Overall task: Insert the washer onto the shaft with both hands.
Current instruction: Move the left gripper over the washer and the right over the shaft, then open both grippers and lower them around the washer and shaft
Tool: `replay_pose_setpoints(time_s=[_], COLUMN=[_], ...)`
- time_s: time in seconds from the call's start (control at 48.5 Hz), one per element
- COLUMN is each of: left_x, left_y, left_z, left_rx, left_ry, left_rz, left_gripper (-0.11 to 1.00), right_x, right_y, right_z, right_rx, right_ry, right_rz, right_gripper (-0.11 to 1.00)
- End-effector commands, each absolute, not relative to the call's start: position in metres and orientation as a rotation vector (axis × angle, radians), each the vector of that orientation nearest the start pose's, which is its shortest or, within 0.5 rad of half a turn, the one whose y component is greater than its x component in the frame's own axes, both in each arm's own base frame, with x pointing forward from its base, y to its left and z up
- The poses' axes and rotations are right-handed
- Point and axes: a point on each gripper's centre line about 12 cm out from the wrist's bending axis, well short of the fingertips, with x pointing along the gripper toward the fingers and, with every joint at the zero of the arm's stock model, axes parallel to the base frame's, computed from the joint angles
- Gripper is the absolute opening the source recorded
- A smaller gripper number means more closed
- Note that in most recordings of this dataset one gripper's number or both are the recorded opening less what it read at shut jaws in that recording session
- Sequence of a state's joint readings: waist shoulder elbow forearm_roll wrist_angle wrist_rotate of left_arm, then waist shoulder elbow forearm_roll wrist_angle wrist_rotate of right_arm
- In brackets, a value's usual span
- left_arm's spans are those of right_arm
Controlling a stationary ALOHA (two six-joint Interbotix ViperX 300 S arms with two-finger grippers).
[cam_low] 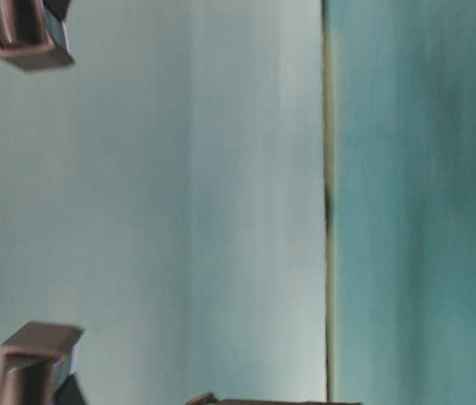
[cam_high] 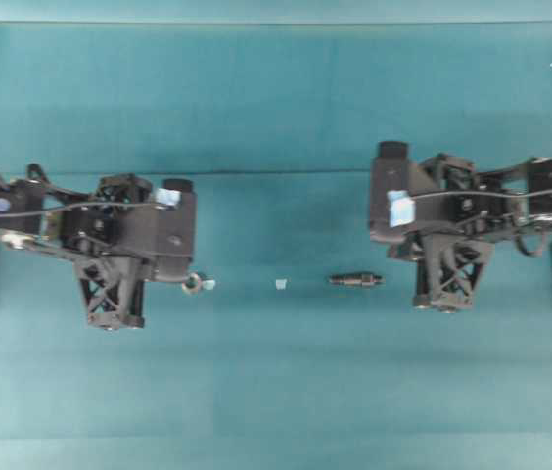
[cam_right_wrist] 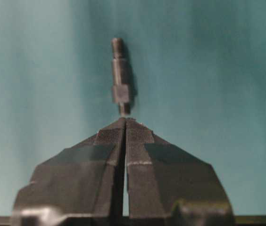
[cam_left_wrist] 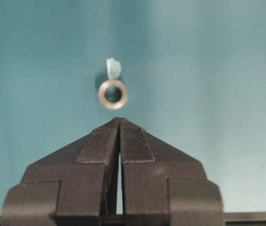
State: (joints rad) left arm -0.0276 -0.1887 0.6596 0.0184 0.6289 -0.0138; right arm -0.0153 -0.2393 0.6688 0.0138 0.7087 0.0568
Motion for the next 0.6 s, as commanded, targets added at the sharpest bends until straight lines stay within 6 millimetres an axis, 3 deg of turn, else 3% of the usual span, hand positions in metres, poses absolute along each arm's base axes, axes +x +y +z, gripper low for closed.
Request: replay_pose_setpoints(time_s=[0.0,0.351,0.577], left_x=[0.33,0.332,0.331], left_y=[-0.009,-0.009,-0.009], left_z=[0.197,0.189,0.186], left_rx=[0.031,0.036,0.034], left_ry=[1.08,1.101,1.107], left_rz=[-0.021,-0.022,-0.022], left_gripper=[0.02,0.02,0.02], right_x=[0.318,0.328,0.337], right_y=[-0.001,0.004,0.004], right_z=[0.205,0.168,0.166], right_rx=[0.054,0.024,0.016], right_ry=[1.126,1.218,1.149], right_rz=[-0.026,-0.002,0.003], right_gripper=[-0.1,-0.1,-0.08])
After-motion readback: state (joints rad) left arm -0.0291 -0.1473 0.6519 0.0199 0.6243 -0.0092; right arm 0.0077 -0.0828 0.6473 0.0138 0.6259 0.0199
